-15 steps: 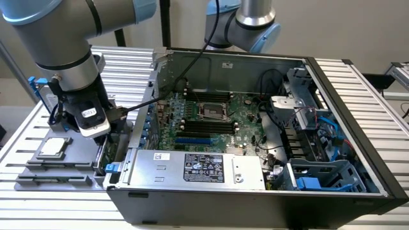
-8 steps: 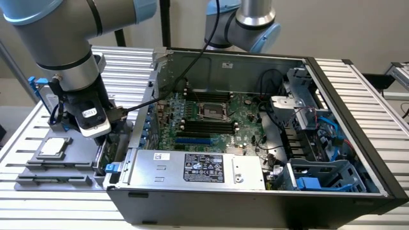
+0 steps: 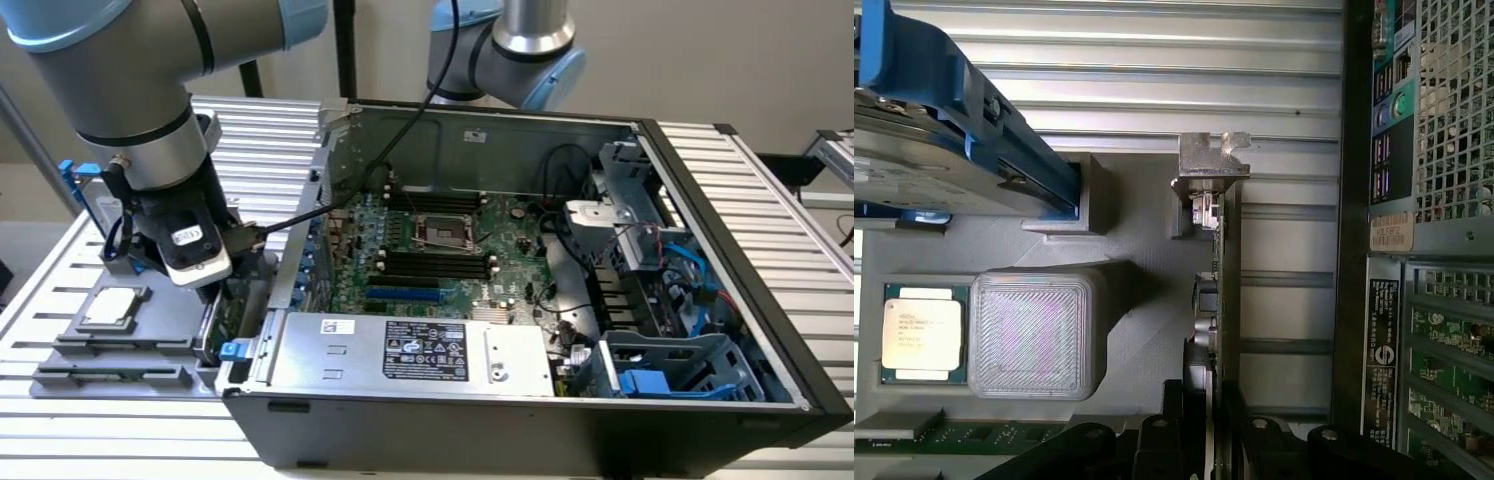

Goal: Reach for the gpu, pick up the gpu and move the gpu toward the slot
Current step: 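Pick up the gpu and move the gpu toward the slot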

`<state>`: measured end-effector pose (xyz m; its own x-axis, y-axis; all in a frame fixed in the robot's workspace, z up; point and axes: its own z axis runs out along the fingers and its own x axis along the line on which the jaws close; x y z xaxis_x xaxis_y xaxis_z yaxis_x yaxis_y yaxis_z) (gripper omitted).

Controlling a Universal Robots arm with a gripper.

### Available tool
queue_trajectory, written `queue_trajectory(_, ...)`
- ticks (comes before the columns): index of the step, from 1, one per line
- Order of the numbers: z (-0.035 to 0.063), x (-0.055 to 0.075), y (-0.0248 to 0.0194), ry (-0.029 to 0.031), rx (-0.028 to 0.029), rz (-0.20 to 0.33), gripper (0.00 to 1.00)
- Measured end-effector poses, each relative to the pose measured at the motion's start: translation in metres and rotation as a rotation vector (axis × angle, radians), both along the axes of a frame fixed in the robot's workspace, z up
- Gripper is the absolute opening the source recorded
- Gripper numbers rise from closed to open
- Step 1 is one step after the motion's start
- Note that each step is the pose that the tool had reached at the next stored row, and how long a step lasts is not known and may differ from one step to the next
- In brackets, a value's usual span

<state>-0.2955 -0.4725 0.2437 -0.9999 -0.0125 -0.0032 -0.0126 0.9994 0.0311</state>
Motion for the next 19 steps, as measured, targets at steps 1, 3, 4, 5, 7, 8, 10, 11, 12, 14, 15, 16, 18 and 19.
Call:
queue_trajectory(1,0.0000,0.000,0.0000,0.0000,0.0000,0.000,0.26)
queue_trajectory(3,0.0001,0.000,0.0000,0.0000,0.0003,0.000,0.26)
queue_trajectory(4,0.0005,0.000,0.0001,0.0002,0.0004,0.000,0.26)
queue_trajectory(5,0.0016,0.000,0.0000,0.0010,0.0002,0.000,0.26)
queue_trajectory(7,0.0063,0.000,0.0000,0.0030,0.0001,0.000,0.26)
queue_trajectory(8,0.0098,0.000,0.0000,0.0042,0.0001,0.000,0.26)
queue_trajectory(10,0.0186,0.000,0.0000,0.0066,0.0000,0.000,0.26)
queue_trajectory(11,0.0235,0.000,0.0000,0.0072,0.0001,0.000,0.26)
queue_trajectory(12,0.0278,0.000,0.0000,0.0082,0.0000,0.000,0.26)
queue_trajectory(14,0.0369,0.000,0.0000,0.0096,0.0001,0.000,0.26)
queue_trajectory(15,0.0413,0.000,0.0000,0.0103,0.0001,0.000,0.26)
queue_trajectory(16,0.0461,0.000,0.0000,0.0109,0.0001,0.000,0.26)
queue_trajectory(18,0.0551,0.001,0.0000,0.0121,0.0000,0.000,0.26)
queue_trajectory(19,0.0597,0.001,0.0000,0.0127,0.0001,0.000,0.26)
